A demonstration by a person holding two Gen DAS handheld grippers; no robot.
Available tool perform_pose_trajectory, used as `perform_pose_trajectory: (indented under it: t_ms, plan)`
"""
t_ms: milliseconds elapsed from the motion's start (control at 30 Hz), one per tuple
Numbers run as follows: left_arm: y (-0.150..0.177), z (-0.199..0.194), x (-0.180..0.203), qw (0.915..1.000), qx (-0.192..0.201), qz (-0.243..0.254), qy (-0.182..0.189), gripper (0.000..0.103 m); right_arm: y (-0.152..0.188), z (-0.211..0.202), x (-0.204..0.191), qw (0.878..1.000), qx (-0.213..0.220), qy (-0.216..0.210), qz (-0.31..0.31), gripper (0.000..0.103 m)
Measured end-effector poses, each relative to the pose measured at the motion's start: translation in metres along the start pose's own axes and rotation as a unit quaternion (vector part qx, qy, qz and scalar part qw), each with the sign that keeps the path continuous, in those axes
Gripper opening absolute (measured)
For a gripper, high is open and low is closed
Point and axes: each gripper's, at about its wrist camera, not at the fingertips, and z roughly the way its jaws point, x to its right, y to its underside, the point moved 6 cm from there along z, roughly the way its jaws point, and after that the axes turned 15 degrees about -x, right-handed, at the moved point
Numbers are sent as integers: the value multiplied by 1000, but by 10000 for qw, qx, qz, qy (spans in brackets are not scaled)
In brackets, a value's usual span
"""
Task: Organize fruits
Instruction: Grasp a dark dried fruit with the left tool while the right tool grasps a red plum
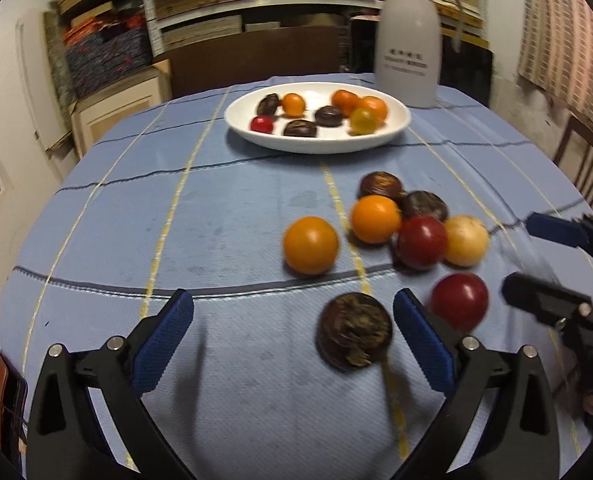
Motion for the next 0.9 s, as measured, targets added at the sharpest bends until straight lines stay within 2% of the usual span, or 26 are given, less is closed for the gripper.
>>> perform_pose_trajectory:
  t_ms: [133, 300, 367, 400, 433, 500, 533, 700, 767, 900]
  plan:
    - [1, 8, 5, 9997, -199, 130, -9, 98, 0, 2, -11, 9996, -35, 23, -262, 87]
    - [1, 19, 9, 9989, -430, 210, 24, 98, 1, 5, -17, 9991, -126, -8, -395, 76]
    - [1, 20, 11, 9986, -455, 260, 80, 97, 2, 6, -19, 9989, -151, -37, -447, 74]
    - [1, 20, 11, 9985, -459, 281, 123, 89, 2, 6, -20, 9988, -147, -36, -455, 74]
    - [1, 21, 13, 9982, -481, 301, 195, 70, 2, 5, -20, 9989, -146, -42, -446, 74]
    - [2, 24, 15, 9963, -595, 308, 534, 56, 2, 6, -19, 9990, -166, -60, -405, 74]
    - [2, 23, 15, 9960, -569, 285, 635, 43, 2, 6, -18, 9991, -176, -71, -381, 74]
    - [0, 17, 2, 9966, -450, -9, 688, 43, 1, 10, -16, 9990, -271, -161, -331, 74]
    - [-1, 18, -11, 9969, -439, -285, 579, 43, 1, 17, -20, 9981, -428, -250, -376, 74]
    - [-1, 22, -16, 9963, -500, -385, 577, 43, 3, 29, -30, 9959, -695, -295, -505, 74]
